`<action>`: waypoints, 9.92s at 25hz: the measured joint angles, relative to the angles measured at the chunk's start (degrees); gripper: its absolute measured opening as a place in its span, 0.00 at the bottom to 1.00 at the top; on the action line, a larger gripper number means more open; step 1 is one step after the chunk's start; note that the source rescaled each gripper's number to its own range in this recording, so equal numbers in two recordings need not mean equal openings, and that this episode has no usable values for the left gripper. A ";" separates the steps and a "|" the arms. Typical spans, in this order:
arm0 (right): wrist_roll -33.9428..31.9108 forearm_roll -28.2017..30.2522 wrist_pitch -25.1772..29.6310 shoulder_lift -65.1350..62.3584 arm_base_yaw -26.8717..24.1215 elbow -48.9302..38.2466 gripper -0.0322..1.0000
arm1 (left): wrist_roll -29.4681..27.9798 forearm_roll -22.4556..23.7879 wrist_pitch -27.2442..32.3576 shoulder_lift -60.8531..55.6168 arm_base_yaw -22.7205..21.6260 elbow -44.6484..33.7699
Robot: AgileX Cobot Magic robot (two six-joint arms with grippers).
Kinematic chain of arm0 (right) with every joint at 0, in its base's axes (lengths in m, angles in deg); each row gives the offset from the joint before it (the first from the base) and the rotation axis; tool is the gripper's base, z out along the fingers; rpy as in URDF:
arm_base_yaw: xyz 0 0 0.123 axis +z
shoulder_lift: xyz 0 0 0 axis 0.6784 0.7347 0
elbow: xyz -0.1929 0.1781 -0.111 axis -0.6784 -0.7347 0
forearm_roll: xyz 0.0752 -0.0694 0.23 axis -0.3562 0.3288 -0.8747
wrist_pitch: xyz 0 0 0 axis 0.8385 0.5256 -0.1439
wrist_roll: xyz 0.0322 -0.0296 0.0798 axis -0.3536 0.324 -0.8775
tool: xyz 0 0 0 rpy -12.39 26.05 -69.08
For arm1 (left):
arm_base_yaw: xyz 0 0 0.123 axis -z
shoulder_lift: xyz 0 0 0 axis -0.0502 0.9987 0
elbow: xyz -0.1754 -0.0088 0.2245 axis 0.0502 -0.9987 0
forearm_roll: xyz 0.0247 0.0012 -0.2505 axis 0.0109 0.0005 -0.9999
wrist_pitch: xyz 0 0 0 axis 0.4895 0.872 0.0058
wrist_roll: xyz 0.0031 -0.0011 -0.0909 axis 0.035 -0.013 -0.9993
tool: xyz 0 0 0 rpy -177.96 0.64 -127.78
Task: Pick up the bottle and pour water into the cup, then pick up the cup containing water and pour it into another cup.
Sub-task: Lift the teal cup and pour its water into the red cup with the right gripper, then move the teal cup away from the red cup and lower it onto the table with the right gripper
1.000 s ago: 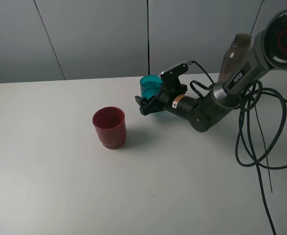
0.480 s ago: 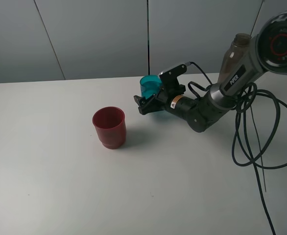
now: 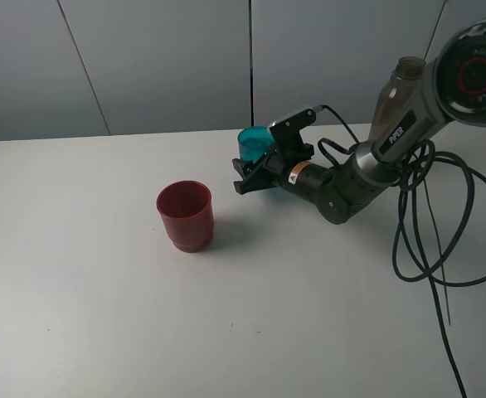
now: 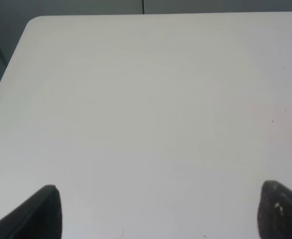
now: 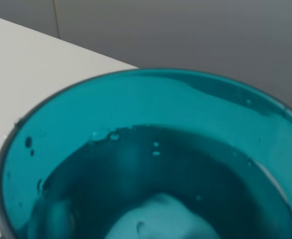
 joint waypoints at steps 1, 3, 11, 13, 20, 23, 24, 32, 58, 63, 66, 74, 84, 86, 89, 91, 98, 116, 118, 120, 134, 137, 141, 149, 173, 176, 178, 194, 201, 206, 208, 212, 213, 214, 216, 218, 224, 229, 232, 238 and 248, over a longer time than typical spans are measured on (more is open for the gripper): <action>0.00 0.00 0.00 0.00 0.00 0.00 0.09 | 0.00 0.00 0.00 0.00 0.00 0.00; 0.00 0.11 0.00 0.00 0.00 0.00 0.09 | 0.00 0.00 0.00 0.00 0.00 0.00; -0.11 0.90 2.08 -1.03 0.00 0.00 0.09 | 0.00 0.00 0.00 0.00 0.00 0.00; -0.11 2.19 4.23 -1.98 0.00 0.00 0.09 | 0.00 0.00 0.00 0.00 0.00 0.00; -0.11 4.85 7.72 -7.49 0.00 0.00 0.09 | 0.12 0.00 0.00 0.00 0.00 0.00; -0.22 5.32 7.84 -9.46 0.00 -0.87 0.09 | 0.24 0.00 0.00 0.00 0.00 0.00; -0.22 5.60 7.84 -10.27 0.00 -1.58 0.09 | 0.24 0.00 0.00 0.00 0.00 0.00; -0.34 6.17 8.36 -18.61 0.00 -10.72 0.09 | 0.13 0.00 0.00 0.00 0.00 0.00; 12.75 0.88 9.50 -24.11 8.45 -14.96 0.09 | 0.13 0.00 0.00 0.00 0.00 0.00; 14.02 -0.78 11.04 -24.11 8.45 -12.52 0.09 | 0.13 0.00 0.00 0.00 0.00 0.00; 15.08 -1.24 12.05 -24.11 8.45 -11.57 0.09 | 0.13 0.00 0.00 0.00 0.00 0.00; 16.77 -2.42 12.44 -24.11 8.91 -11.01 0.09 | 0.13 0.00 0.00 0.00 0.00 0.00; 17.00 -4.63 12.65 -23.74 9.02 -10.77 0.08 | 0.13 0.00 0.00 0.00 0.00 0.00; 16.69 -4.49 12.54 -22.67 9.02 -10.09 0.08 | 0.13 0.00 0.00 0.00 0.00 0.00; 16.55 -4.26 12.54 -21.62 9.02 -9.73 0.08 | 0.13 0.00 0.00 0.00 0.00 0.00; 16.55 -4.28 12.66 -21.50 9.02 -9.24 0.08 | 0.13 0.00 0.00 0.00 0.00 0.00; 16.40 -2.96 11.84 -18.88 9.36 -7.60 0.08 | 0.13 0.00 0.00 0.00 0.00 0.00; 25.08 -0.03 11.12 -16.57 9.69 -7.01 0.08 | 0.02 0.00 0.00 0.00 0.00 0.00; 28.03 0.10 11.12 -16.57 9.82 -7.01 0.08 | 0.02 0.00 0.00 0.00 0.00 0.00; 32.10 0.22 11.03 -16.57 9.82 -7.01 0.08 | 0.02 0.00 0.00 0.00 0.00 0.00; 58.94 -4.49 10.36 -16.57 9.82 -7.01 0.08 | 0.02 0.00 0.00 0.00 0.00 0.00; 62.18 -4.72 9.75 -16.57 9.82 -7.01 0.08 | 0.02 0.00 0.00 0.00 0.00 0.00; 65.00 -4.72 9.15 -16.57 9.82 -7.01 0.08 | 0.02 0.00 0.00 0.00 0.00 0.00; 72.01 -4.72 8.02 -16.57 9.82 -6.97 0.08 | 0.02 0.00 0.00 0.00 0.00 0.00; 82.49 -1.44 5.86 -16.57 9.85 -6.97 0.08 | 0.02 0.00 0.00 0.00 0.00 0.00; 82.49 0.44 5.86 -16.57 9.94 -6.97 0.08 | 0.02 0.00 0.00 0.00 0.00 0.00; 82.49 1.46 5.75 -16.57 10.05 -6.97 0.08 | 0.02 0.00 0.00 0.00 0.00 0.00; 85.22 5.61 3.55 -17.21 10.16 -6.44 0.08 | 0.21 0.00 0.00 0.00 0.00 0.00; 86.08 7.49 -0.51 -17.21 10.16 -6.44 0.08 | 0.21 0.00 0.00 0.00 0.00 0.00; 87.16 7.49 -3.02 -17.21 10.16 -6.44 0.08 | 0.10 0.00 0.00 0.00 0.00 0.00; 87.67 7.53 -3.55 -17.21 10.16 -6.44 0.08 | 0.10 0.00 0.00 0.00 0.00 0.00; 88.98 7.53 -3.68 -17.21 10.16 -6.44 0.08 | 0.10 0.00 0.00 0.00 0.00 0.00; 89.25 7.53 -3.78 -17.21 10.16 -6.44 0.08 | 0.10 0.00 0.00 0.00 0.00 0.00; 89.34 7.62 -3.78 -17.21 10.16 -6.44 0.08 | 0.10 0.00 0.00 0.00 0.00 0.00; 89.59 7.62 -3.82 -17.21 10.16 -6.44 0.08 | 0.10 0.00 0.00 0.00 0.00 0.00; 89.59 7.62 -3.92 -17.21 10.16 -6.44 0.08 | 0.10 0.00 0.00 0.00 0.00 0.00; 89.71 7.76 -4.03 -17.21 10.16 -6.44 0.08 | 0.10 0.00 0.00 0.00 0.00 0.00; 89.71 8.81 -4.03 -17.21 10.16 -6.44 0.08 | 0.10 0.00 0.00 0.00 0.00 0.00; 85.74 9.03 -3.53 -17.21 10.16 -6.44 0.08 | 0.10 0.00 0.00 0.00 0.00 0.00; 67.96 8.89 0.64 -18.68 10.16 -6.44 0.08 | 0.10 0.00 0.00 0.00 0.00 0.00; 42.10 0.26 13.15 -28.41 10.24 -10.42 0.08 | 0.10 0.00 0.00 0.00 0.00 0.00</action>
